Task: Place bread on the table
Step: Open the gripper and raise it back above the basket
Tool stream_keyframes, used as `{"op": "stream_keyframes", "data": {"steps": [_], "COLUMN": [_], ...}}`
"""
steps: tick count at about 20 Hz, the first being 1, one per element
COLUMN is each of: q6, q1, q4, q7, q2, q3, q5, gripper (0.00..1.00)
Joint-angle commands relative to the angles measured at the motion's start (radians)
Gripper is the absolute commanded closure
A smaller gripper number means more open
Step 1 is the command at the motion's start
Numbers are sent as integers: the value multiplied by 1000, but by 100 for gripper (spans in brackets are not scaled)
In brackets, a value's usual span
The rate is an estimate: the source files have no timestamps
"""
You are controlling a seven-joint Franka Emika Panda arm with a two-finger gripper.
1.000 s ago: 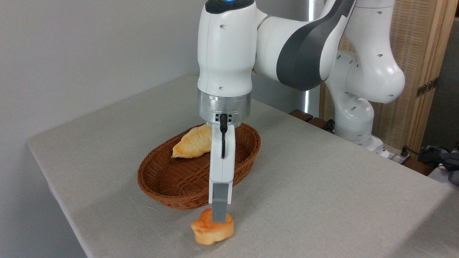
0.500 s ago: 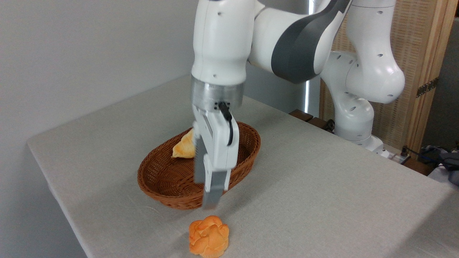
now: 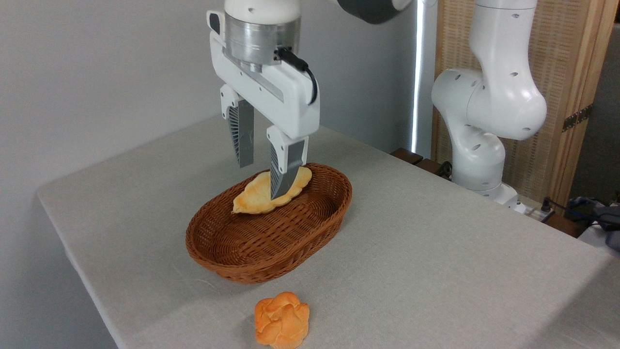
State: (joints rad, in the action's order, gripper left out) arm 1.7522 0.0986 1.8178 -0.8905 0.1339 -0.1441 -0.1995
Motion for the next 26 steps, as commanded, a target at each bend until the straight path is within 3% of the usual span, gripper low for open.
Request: {"op": "stream_keyframes", "data": {"steps": [1,3,5,8,18,26], "q6": [-71,-74,-74,-74,-74,-76], "q1": [0,0,0,0,-5,-5], "q4": [-28,-28,-29,-29,-205,-207], "q7": [82,264,344,349,341,341], "q2": [-22,-37,-48,-54,-143,-138], "q3": [92,132,159,178,138,138], "q5": [109,167,201,274,265,238], "gripper": [0,0,0,0,0,0]}}
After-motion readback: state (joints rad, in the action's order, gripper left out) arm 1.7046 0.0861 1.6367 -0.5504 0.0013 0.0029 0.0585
